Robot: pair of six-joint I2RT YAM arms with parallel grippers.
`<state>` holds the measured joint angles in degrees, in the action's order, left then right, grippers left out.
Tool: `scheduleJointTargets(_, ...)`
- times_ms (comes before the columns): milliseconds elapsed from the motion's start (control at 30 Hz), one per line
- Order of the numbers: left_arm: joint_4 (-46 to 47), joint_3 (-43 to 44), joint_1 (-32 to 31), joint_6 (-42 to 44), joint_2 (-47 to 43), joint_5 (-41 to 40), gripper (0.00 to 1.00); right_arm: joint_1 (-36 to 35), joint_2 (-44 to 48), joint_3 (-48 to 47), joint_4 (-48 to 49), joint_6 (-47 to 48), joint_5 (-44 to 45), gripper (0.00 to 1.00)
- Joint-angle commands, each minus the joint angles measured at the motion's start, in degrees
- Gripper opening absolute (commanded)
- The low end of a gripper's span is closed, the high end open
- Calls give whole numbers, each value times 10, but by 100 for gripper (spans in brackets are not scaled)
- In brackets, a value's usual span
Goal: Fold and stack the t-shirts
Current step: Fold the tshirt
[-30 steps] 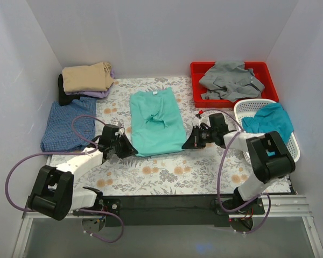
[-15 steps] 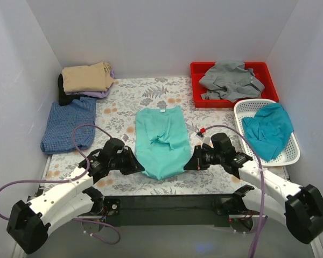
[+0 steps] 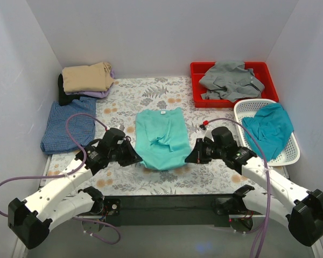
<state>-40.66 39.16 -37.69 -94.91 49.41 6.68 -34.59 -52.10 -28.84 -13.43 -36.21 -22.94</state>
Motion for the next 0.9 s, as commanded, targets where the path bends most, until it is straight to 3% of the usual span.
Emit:
scheduleJointTargets(0, -19, 59, -3, 17, 30, -43, 0, -2, -43, -86, 0, 40, 24, 2)
scheduleJointTargets(233, -17, 128, -1, 31, 111, -60, 0, 7, -136, -191, -12, 78, 27, 3)
scheduleJointTargets(500, -11, 220, 10, 54, 196, -141, 0, 48, -224, -263, -20, 115, 18, 3)
scheduleJointTargets(867, 80, 250, 84, 99, 290, -115, 0, 117, -359, -362, -15, 158, -47, 2)
